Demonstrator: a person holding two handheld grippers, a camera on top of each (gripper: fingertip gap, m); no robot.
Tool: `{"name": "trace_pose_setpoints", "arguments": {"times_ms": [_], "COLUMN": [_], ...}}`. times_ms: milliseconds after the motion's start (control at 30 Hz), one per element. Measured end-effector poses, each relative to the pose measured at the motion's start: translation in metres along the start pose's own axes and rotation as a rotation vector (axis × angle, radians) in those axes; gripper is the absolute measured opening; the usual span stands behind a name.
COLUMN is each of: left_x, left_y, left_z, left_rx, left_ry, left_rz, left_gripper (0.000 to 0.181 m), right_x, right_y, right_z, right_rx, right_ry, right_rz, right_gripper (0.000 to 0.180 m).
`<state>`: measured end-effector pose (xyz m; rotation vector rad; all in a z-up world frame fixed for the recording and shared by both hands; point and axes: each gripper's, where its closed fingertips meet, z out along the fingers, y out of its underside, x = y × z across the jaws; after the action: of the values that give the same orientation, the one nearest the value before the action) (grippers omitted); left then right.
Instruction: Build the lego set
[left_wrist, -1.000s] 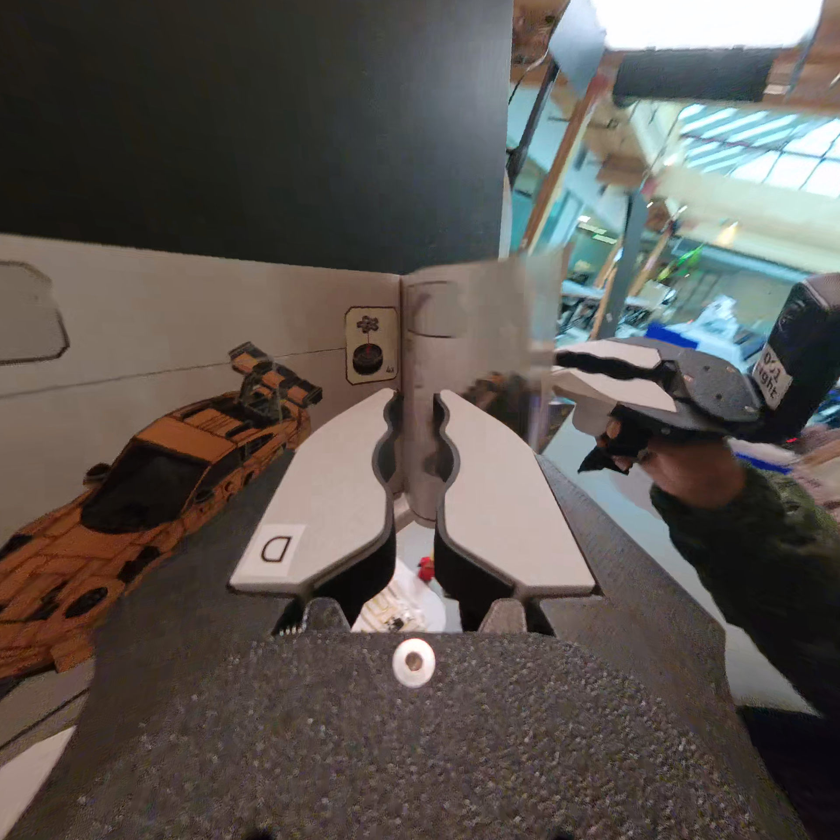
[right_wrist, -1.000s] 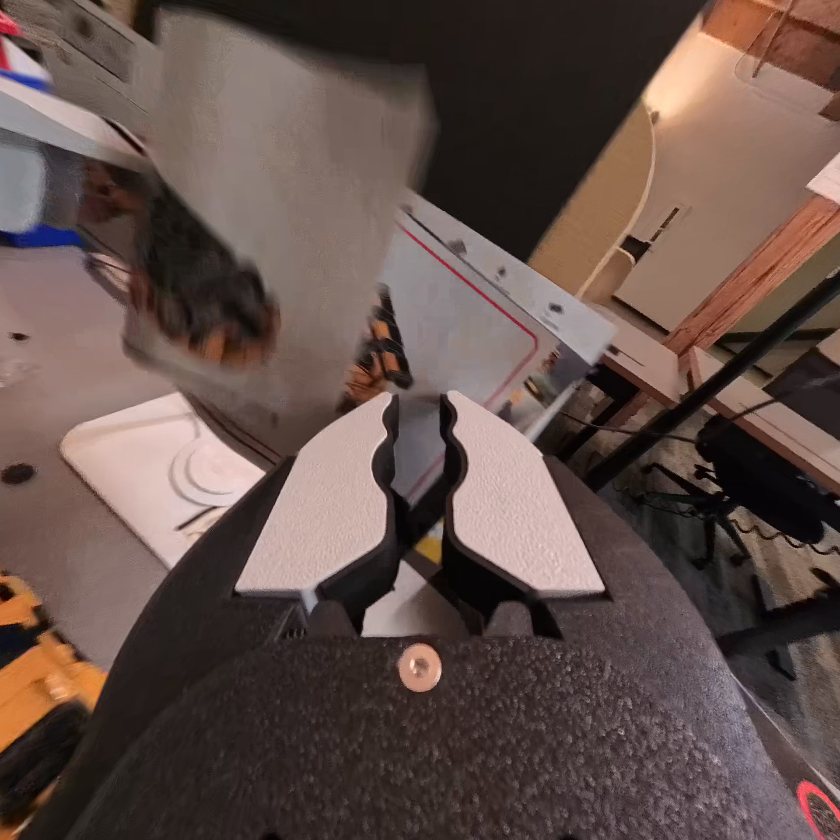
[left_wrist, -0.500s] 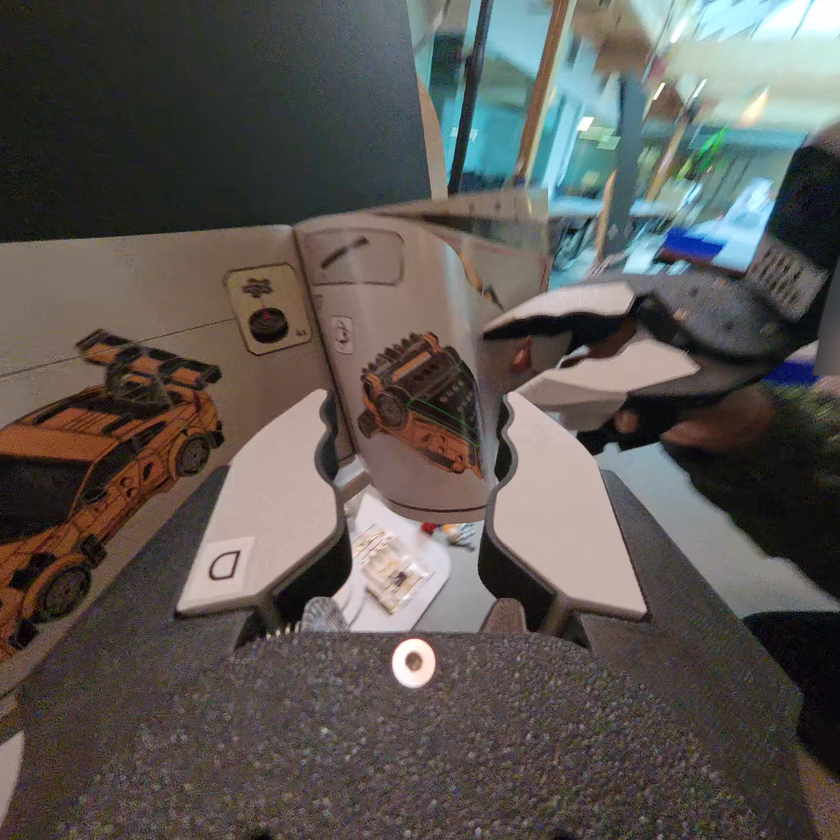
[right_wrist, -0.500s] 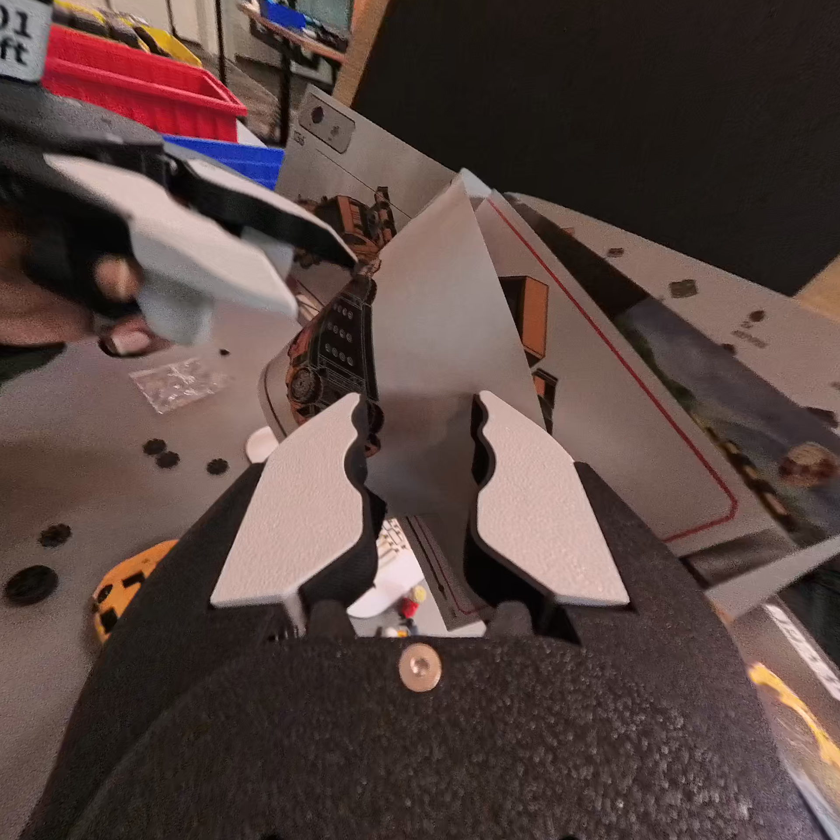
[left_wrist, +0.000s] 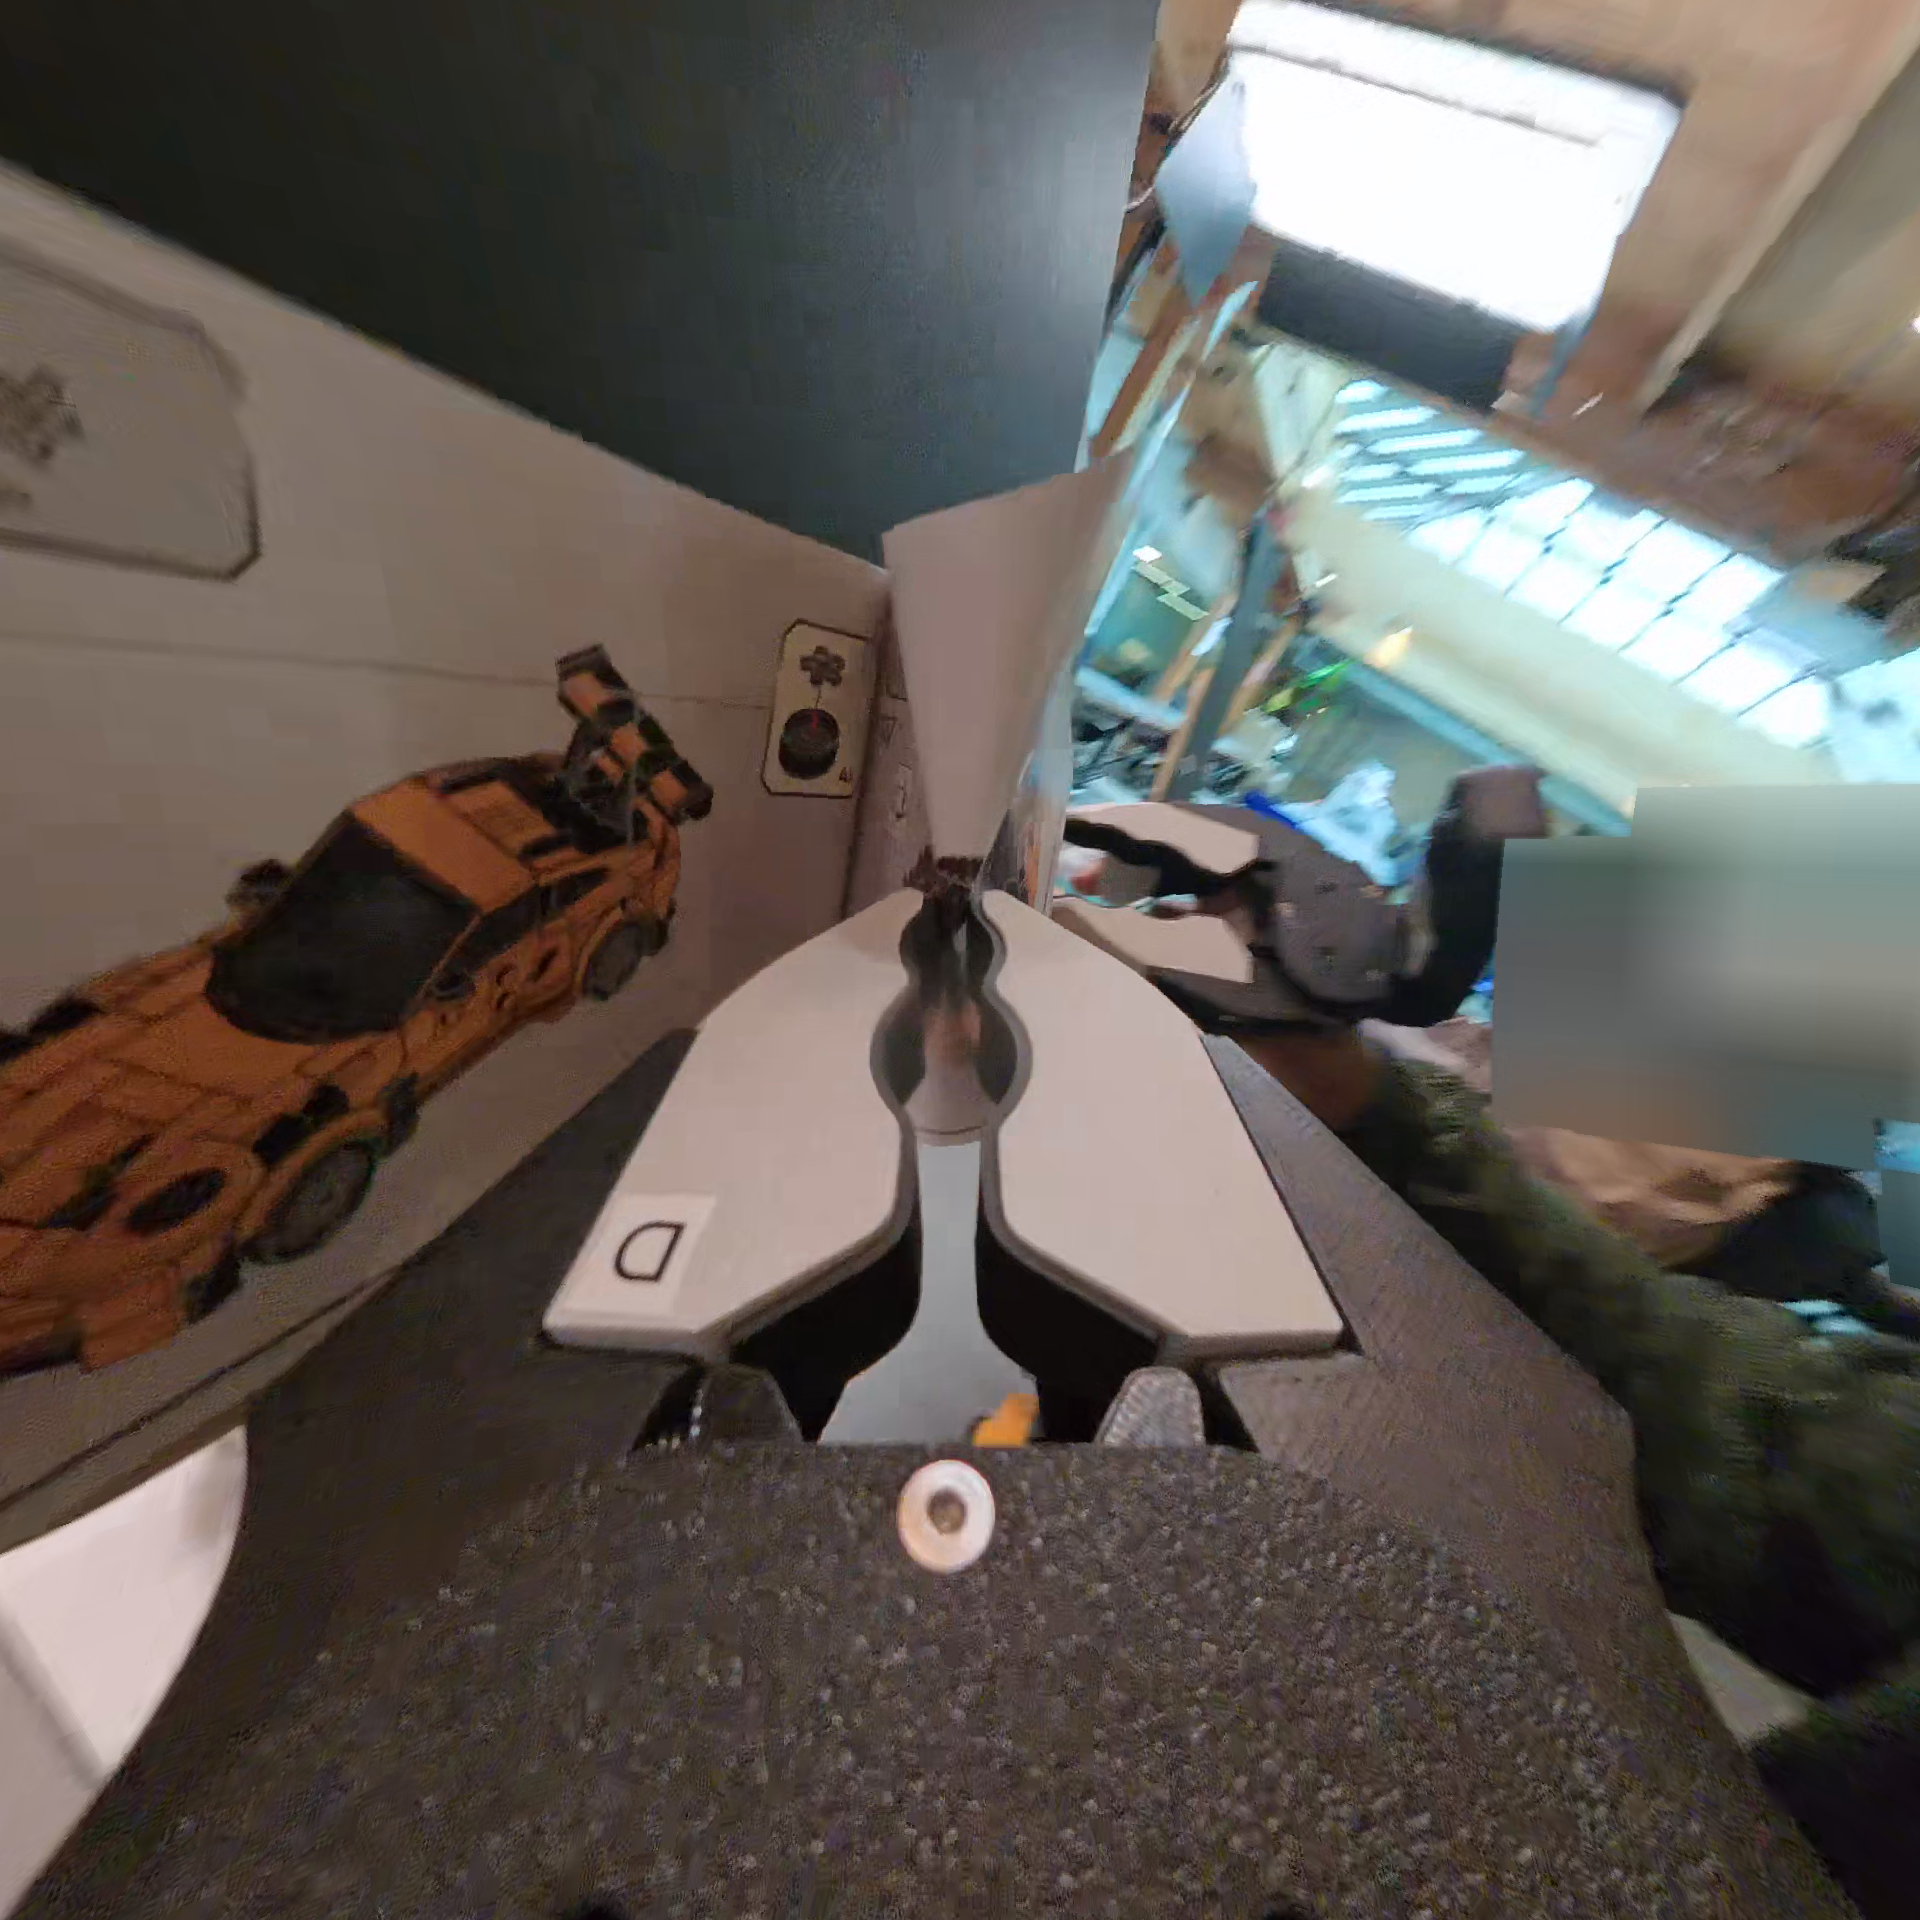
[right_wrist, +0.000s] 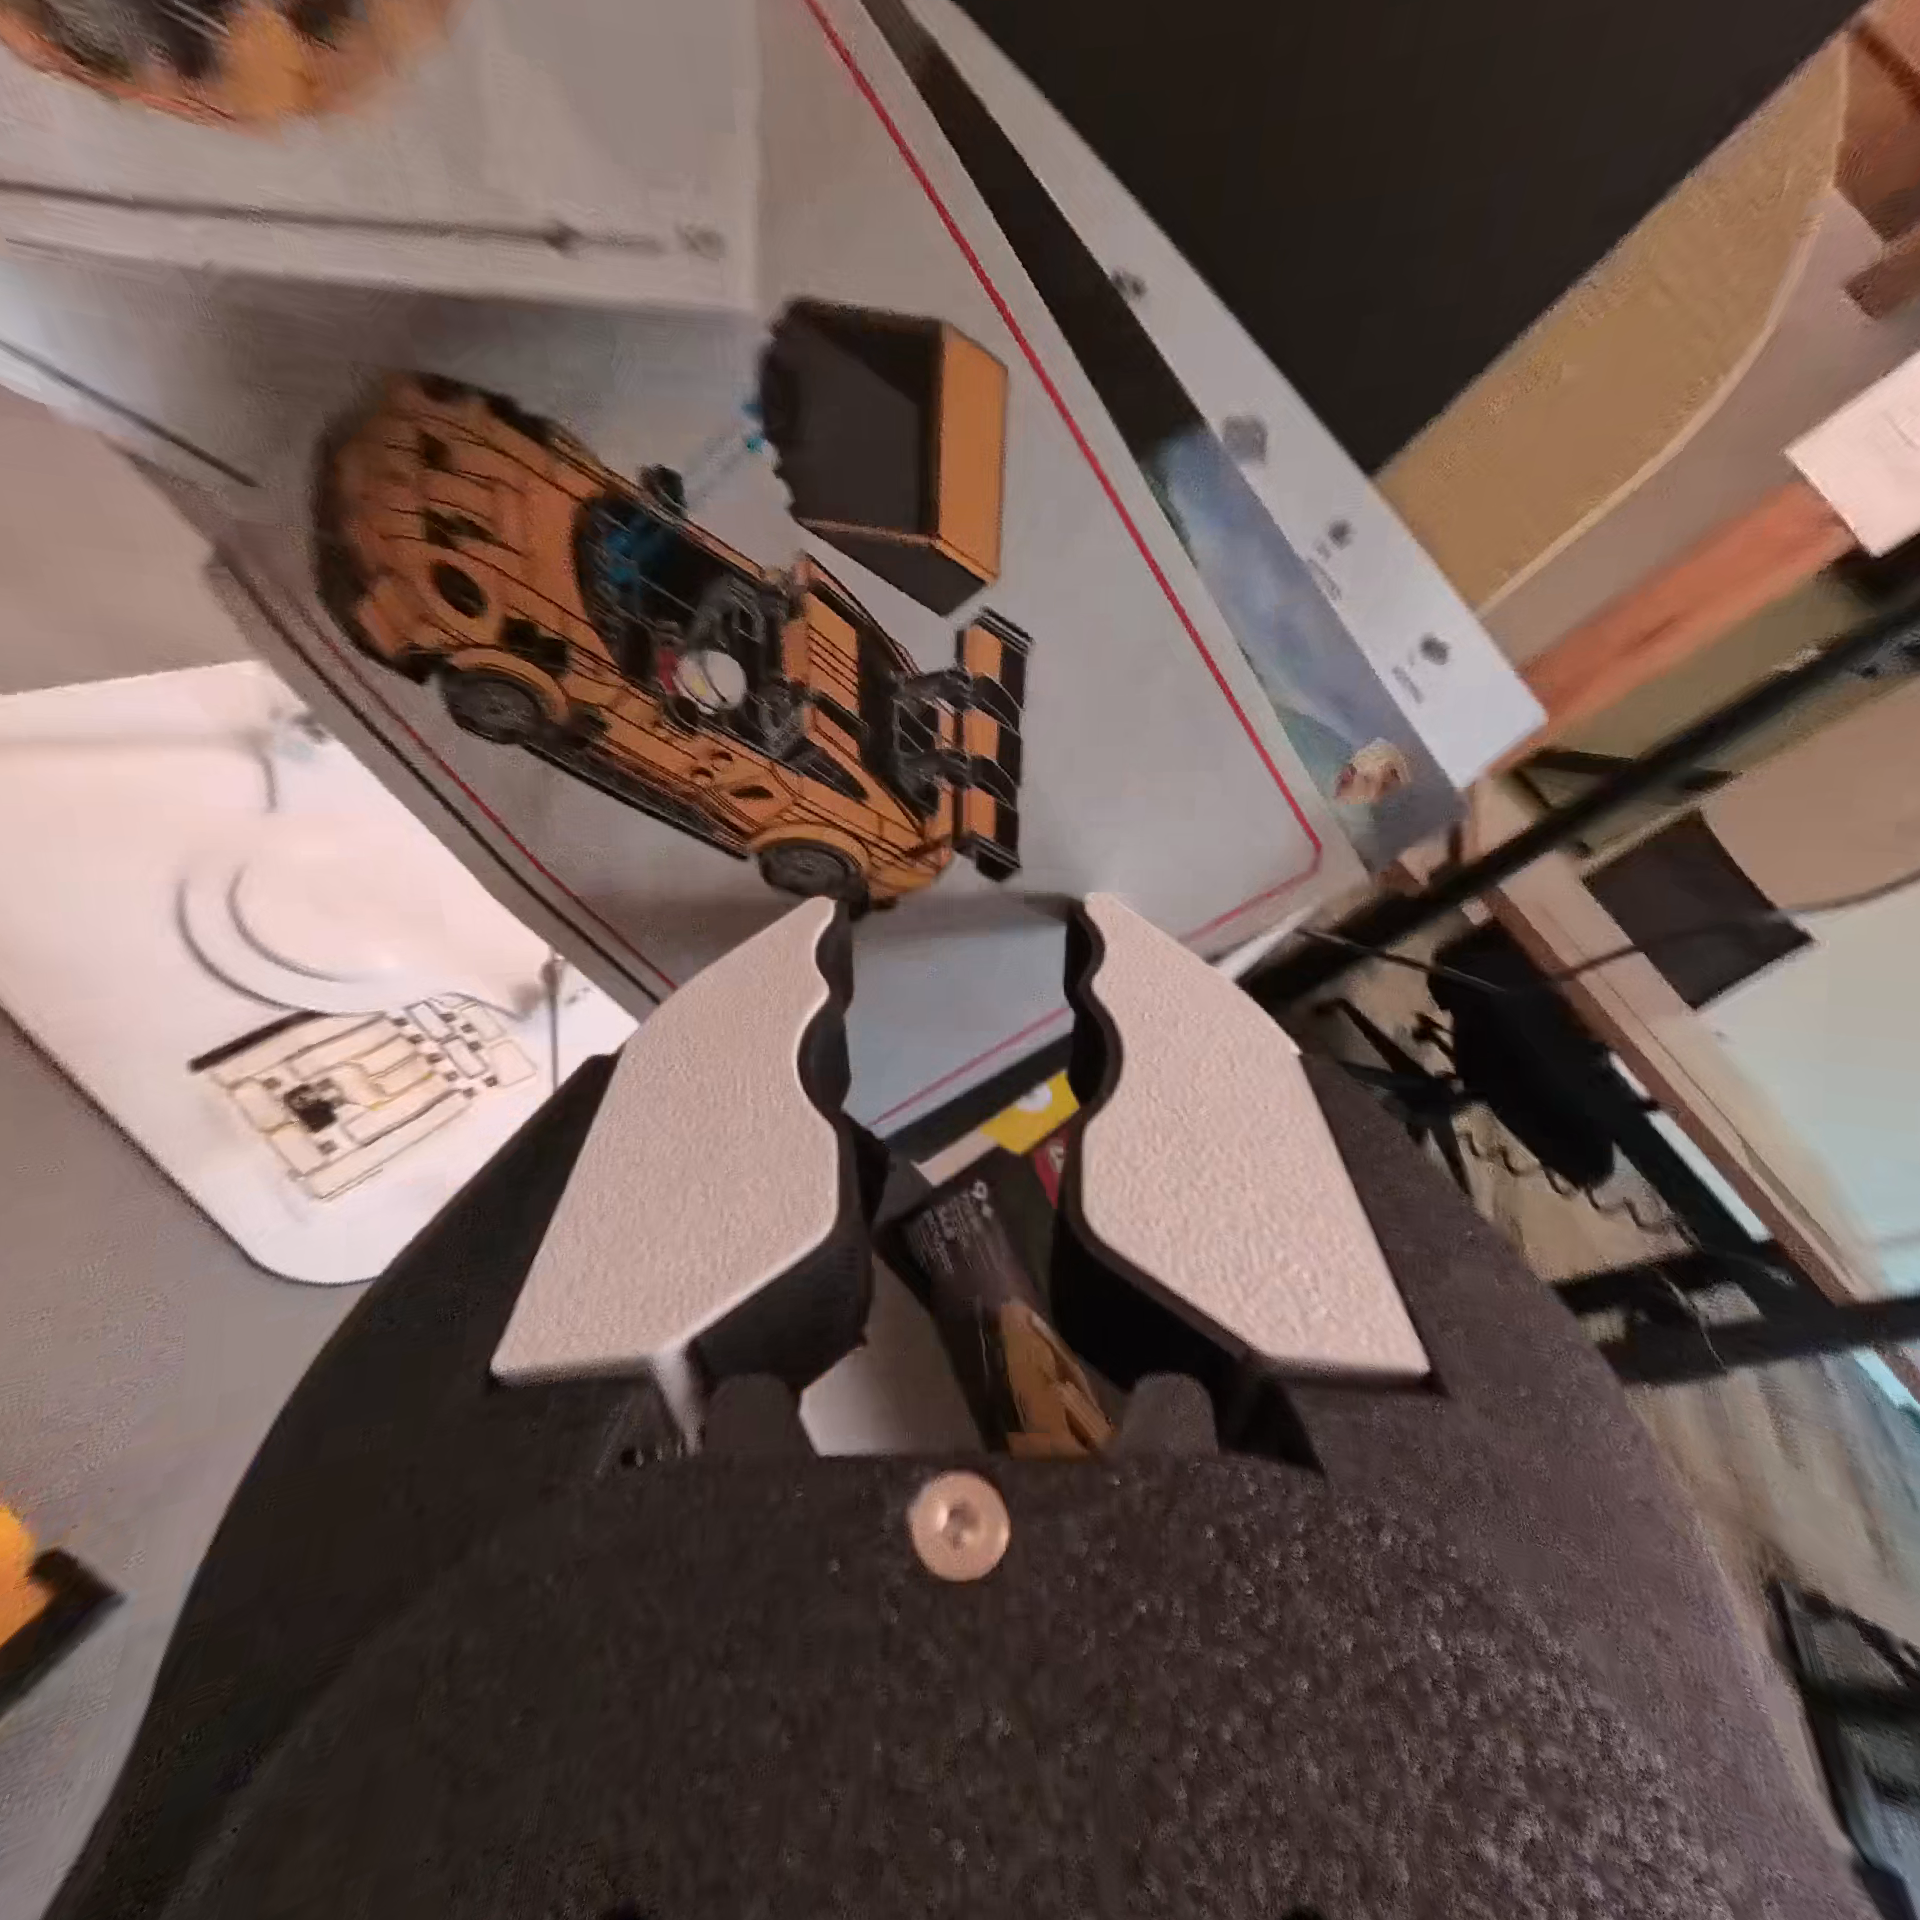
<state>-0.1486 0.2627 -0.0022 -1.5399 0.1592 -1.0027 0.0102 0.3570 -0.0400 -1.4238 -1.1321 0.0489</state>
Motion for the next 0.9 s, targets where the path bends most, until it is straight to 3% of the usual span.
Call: {"name": "trace_pose_setpoints", "arguments": {"times_ms": [100, 267, 600, 767, 900], "left_x": [-0.003, -0.009, -0.013, 0.0, 0.032], "left_y": [-0.003, -0.007, -0.009, -0.032, -0.071], "left_z": [-0.006, -0.011, -0.021, -0.038, -0.068], "left_rx": [0.056, 0.101, 0.121, 0.171, 0.261], "left_ry": [0.092, 0.157, 0.184, 0.16, 0.026], "left_rz": [-0.123, -0.218, -0.246, -0.157, 0.095], "left_gripper": [0.005, 0.005, 0.006, 0.023, 0.027], "right_x": [0.003, -0.033, -0.046, -0.043, -0.04], "right_y": [-0.015, -0.057, -0.056, -0.055, -0.054], "right_z": [-0.009, -0.026, -0.016, -0.017, -0.019], "right_rx": [0.037, 0.158, 0.121, 0.117, 0.12], "right_ry": [0.062, 0.097, 0.163, 0.168, 0.176], "right_rz": [0.031, -0.146, -0.311, -0.312, -0.313], "right_gripper": [0.039, 0.034, 0.034, 0.034, 0.034]}}
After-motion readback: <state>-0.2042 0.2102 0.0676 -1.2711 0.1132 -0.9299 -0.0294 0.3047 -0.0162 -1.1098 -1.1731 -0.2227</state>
